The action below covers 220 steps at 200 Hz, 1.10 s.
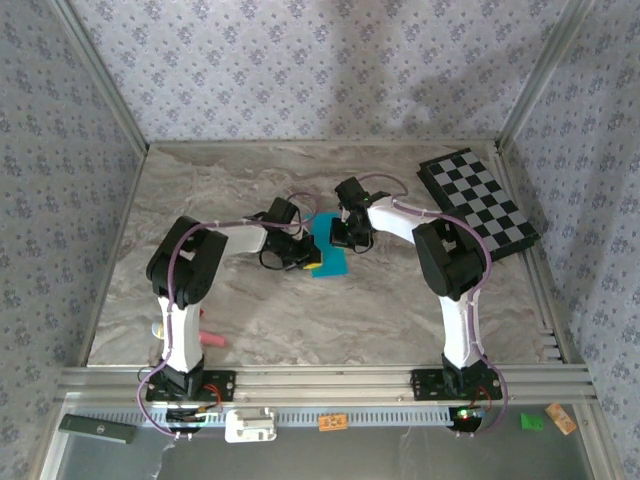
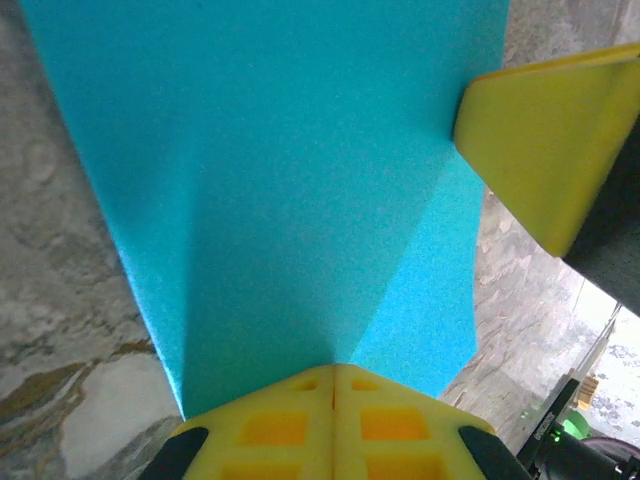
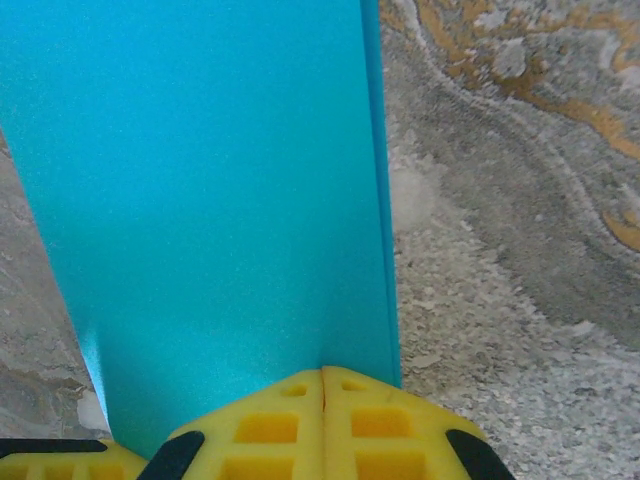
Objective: Fold a paper plane with a square sheet of paper (pick it up from the middle)
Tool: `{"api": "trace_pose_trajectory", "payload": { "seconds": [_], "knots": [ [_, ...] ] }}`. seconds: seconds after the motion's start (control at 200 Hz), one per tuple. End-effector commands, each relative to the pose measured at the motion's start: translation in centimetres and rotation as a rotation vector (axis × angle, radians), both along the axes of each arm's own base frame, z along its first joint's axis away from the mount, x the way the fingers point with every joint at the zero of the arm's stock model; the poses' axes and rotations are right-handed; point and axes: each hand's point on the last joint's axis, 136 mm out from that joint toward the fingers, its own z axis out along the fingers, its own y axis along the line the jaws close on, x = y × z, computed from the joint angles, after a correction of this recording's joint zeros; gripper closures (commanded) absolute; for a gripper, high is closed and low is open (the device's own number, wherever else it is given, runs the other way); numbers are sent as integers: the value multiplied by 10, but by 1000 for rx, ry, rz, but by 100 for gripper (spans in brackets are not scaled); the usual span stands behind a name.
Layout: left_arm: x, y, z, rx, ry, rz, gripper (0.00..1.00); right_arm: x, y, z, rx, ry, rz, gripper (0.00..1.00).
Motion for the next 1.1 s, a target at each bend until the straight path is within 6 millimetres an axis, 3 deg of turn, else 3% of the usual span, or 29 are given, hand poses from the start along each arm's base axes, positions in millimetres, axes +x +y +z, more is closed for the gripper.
{"api": "trace_pose_trajectory", "payload": {
  "seconds": [0.0, 0.165, 0.29, 0.495, 0.575, 0.68, 0.81, 1.094],
  "knots": [
    [-44, 36, -35, 146, 126, -10, 93, -70, -59, -82, -265, 291, -28, 97],
    [-61, 54, -36, 184, 124, 21, 94, -68, -62, -82, -270, 284, -33, 97],
    [-64, 57, -22, 173, 85, 21, 94, -69, -62, -84, -273, 287, -37, 97],
    [-27, 35, 40, 63, -89, 48, 94, -69, -62, -84, -271, 285, -37, 97],
    [-12, 22, 50, 13, -127, 76, 93, -69, -61, -84, -268, 283, -39, 97],
    [-3, 5, 41, -9, -116, 91, 93, -69, -60, -85, -265, 285, -43, 97],
    [-8, -5, 19, 40, -65, 53, 94, -70, -60, -85, -265, 287, -47, 97],
    [-50, 25, -23, 172, 36, 19, 94, -68, -61, -85, -264, 285, -53, 97]
  ]
}}
